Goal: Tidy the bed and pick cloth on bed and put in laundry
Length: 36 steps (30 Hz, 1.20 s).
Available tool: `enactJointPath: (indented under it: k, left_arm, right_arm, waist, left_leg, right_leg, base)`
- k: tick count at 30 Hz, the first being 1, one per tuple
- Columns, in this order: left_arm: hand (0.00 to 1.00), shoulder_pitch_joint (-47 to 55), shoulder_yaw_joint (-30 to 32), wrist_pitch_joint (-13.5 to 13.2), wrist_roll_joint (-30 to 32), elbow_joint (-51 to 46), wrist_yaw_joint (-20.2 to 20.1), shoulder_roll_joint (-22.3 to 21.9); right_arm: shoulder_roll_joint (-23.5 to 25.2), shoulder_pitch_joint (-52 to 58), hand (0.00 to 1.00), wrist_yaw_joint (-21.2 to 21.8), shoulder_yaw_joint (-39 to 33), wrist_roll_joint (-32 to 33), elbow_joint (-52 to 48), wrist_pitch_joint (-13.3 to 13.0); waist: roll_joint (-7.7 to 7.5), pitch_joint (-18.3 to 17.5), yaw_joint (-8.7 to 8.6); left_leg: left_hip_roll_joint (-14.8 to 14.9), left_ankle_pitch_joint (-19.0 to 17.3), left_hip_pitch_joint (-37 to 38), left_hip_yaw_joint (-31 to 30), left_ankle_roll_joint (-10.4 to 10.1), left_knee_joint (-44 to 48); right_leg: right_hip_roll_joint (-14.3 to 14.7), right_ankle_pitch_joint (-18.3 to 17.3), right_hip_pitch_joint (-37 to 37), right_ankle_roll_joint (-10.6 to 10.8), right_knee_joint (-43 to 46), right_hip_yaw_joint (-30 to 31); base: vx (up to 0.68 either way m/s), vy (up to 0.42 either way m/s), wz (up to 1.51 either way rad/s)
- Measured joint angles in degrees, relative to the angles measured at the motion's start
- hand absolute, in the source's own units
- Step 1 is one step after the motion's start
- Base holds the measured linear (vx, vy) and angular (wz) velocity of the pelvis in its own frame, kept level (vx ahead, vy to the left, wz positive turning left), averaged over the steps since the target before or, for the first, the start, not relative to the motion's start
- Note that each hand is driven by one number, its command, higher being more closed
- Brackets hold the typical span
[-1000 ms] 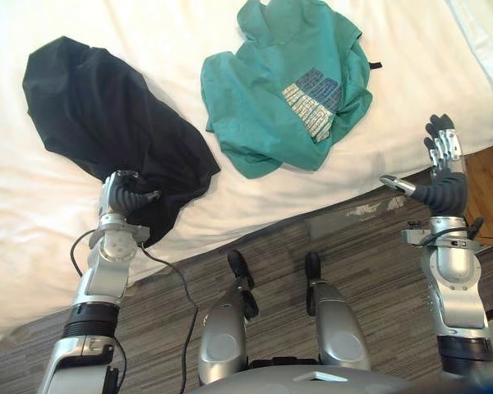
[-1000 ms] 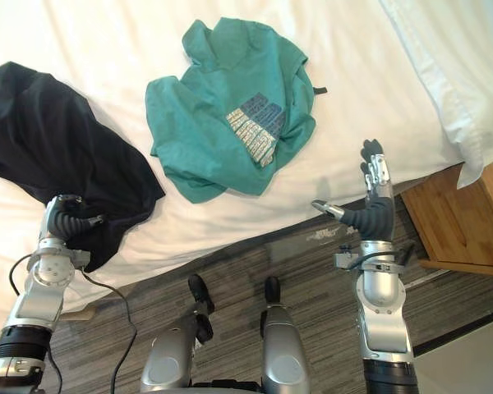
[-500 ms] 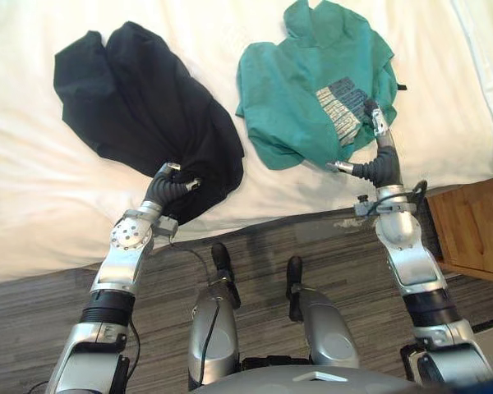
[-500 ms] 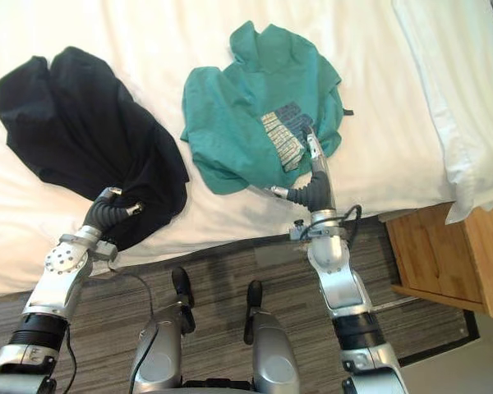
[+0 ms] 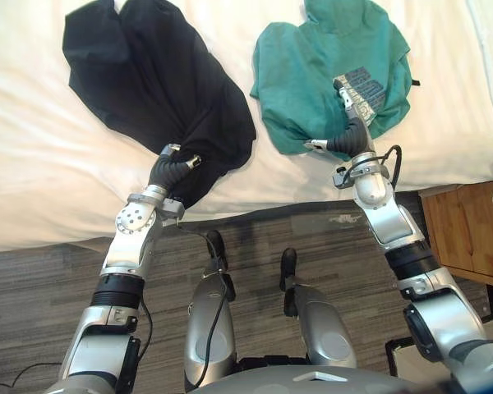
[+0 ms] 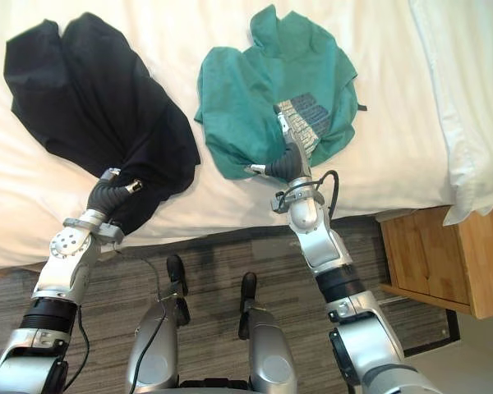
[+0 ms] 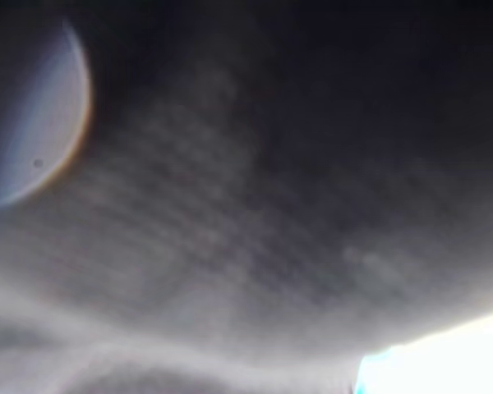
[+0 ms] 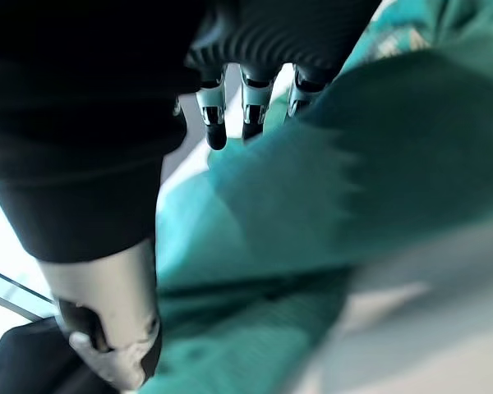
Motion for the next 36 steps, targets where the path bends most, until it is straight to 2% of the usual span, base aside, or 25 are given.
enactJointPath:
  k: [2, 3, 5, 7, 8, 11, 13, 14, 16, 20, 25, 29, 36]
  left_arm:
    - [1.00, -0.9, 0.5, -0.1, 0.0, 0.0, -0.1, -0.8]
    - [1.00, -1.3, 0.8, -0.4, 0.0, 0.0, -0.2, -1.0]
    - [1.00, -2.5, 0.9, -0.6, 0.0, 0.0, -0.6, -1.5]
    - [1.00, -4.5, 0.6, -1.6, -0.1, 0.0, -1.5, -2.0]
    - [1.00, -5.1, 0.5, -1.7, -0.2, 0.1, -1.6, -2.1]
    - [1.00, -7.5, 0.4, -2.8, -2.0, 0.3, -1.8, -2.5]
    - [1.00, -9.1, 0.4, -2.8, -2.9, 0.5, -1.8, -3.3]
    - [1.00, -10.6, 0.3, -2.8, -4.0, 1.4, -1.8, -4.0]
    - [1.00, -12.7, 0.3, -2.8, -5.0, 3.4, -2.9, -4.9]
    - [1.00, -13.1, 0.4, -2.9, -5.1, 4.6, -3.9, -6.5]
    - [1.00, -13.0, 0.3, -2.8, -5.1, 6.9, -4.2, -8.5]
    - [1.00, -12.5, -0.3, -2.6, -5.2, 9.3, -4.1, -8.9]
    - [1.00, -8.2, -0.1, -0.2, -5.3, 11.0, -2.4, -9.3]
  right_arm:
    - [-0.1, -2.0, 0.00, 1.2, 0.9, -3.1, 2.0, 1.9]
    - [-0.1, -3.6, 0.00, 1.6, 1.6, -5.8, 3.5, 3.7]
    - [-0.3, -6.5, 0.00, 1.3, 2.8, -11.3, 8.1, 6.1]
    - [-1.8, -11.3, 0.00, 0.1, 4.0, -14.2, 12.7, 8.8]
    - [-2.0, -12.7, 1.00, -0.2, 4.0, -14.4, 14.1, 9.4]
    - [-2.4, -19.4, 1.00, -0.8, 4.1, -13.1, 19.6, 12.4]
    - [-3.5, -21.4, 1.00, -0.8, 4.1, -11.2, 19.7, 13.7]
    - [-4.9, -22.9, 1.00, -0.7, 4.1, -8.3, 20.4, 14.3]
    - [-6.3, -25.1, 1.00, -0.7, 4.1, -3.8, 22.5, 15.1]
    - [-7.6, -26.2, 1.00, -0.7, 3.3, 2.3, 24.8, 15.0]
    - [-9.0, -24.7, 1.00, -0.1, 1.5, 9.9, 26.1, 12.2]
    - [-8.7, -20.5, 1.00, -0.1, -0.2, 15.4, 25.8, 8.5]
    - [-3.4, -10.6, 1.00, -0.9, -6.4, 25.1, 23.3, 1.9]
  waist:
    - [0.00, 0.0, 0.26]
    - [0.02, 0.0, 0.42]
    - [0.08, 0.0, 0.63]
    - [0.11, 0.0, 1.17]
    - [0.11, 0.0, 1.36]
    - [0.33, -0.1, 1.61]
    - [0.55, -0.1, 1.69]
    - [0.80, -0.2, 2.17]
    - [1.03, -0.3, 2.82]
    - [1.48, -0.7, 3.10]
    - [2.32, -2.1, 3.66]
    - [2.26, -3.7, 3.37]
    - [1.97, -3.7, 2.97]
  left_leg:
    - [0.0, 0.3, -1.0, -0.3, 0.0, 0.0]
    - [0.0, 0.8, -1.7, -0.4, 0.3, -0.1]
    - [0.0, 1.6, -2.5, -1.2, 0.3, -0.9]
    - [0.0, 3.2, -3.8, -2.0, 0.2, -2.8]
    - [0.0, 3.8, -3.9, -2.0, 0.2, -3.6]
    - [-0.6, 7.7, -3.9, -1.9, 0.4, -9.5]
    - [-0.8, 8.4, -5.2, -2.1, 0.4, -9.7]
    - [-1.0, 8.7, -5.9, -2.1, 0.2, -9.7]
    - [-1.2, 8.8, -6.7, -2.1, 0.1, -9.7]
    - [-2.0, 8.8, -7.4, -2.4, 0.1, -9.7]
    - [-2.9, 8.8, -7.8, -2.1, 0.1, -9.7]
    - [-3.1, 8.8, -6.8, -1.7, 0.1, -9.7]
    - [-2.9, 7.8, -0.2, 0.2, 0.6, -9.6]
  right_leg:
    - [0.2, 0.2, -0.8, -0.1, 0.0, -0.4]
    - [0.2, 0.4, -1.5, -0.1, 0.0, -0.5]
    - [0.2, 0.7, -2.2, -0.1, -0.2, -1.5]
    - [0.1, 1.2, -3.7, -0.2, -0.3, -2.3]
    - [0.2, 1.4, -4.2, -0.2, -0.4, -2.4]
    - [0.2, 2.0, -6.7, -0.3, -0.6, -3.0]
    - [0.0, 2.7, -7.8, -0.1, -0.7, -3.0]
    - [-0.1, 3.2, -8.7, 0.0, -0.9, -3.0]
    - [-0.5, 3.6, -9.4, -0.1, -0.9, -3.1]
    - [-1.2, 4.1, -10.4, 0.1, -0.4, -3.1]
    - [-2.0, 4.2, -11.2, 0.1, -0.1, -3.0]
    - [-2.2, 4.3, -10.1, -0.1, -0.4, -3.0]
    - [-2.1, 4.2, -3.6, 0.0, -1.8, -2.5]
  base:
    - [-0.01, -0.021, 0.10]
    - [-0.02, -0.012, 0.05]
    - [-0.02, -0.015, 0.16]
    - [-0.06, -0.008, 0.21]
    - [-0.10, 0.008, 0.08]
    - [-0.13, 0.022, 0.03]
    - [-0.15, 0.051, 0.03]
    - [-0.14, 0.064, -0.01]
    - [-0.13, 0.067, -0.02]
    - [-0.11, 0.069, 0.05]
    - [-0.09, 0.049, -0.03]
    - [-0.02, 0.011, -0.01]
    - [0.02, -0.038, -0.11]
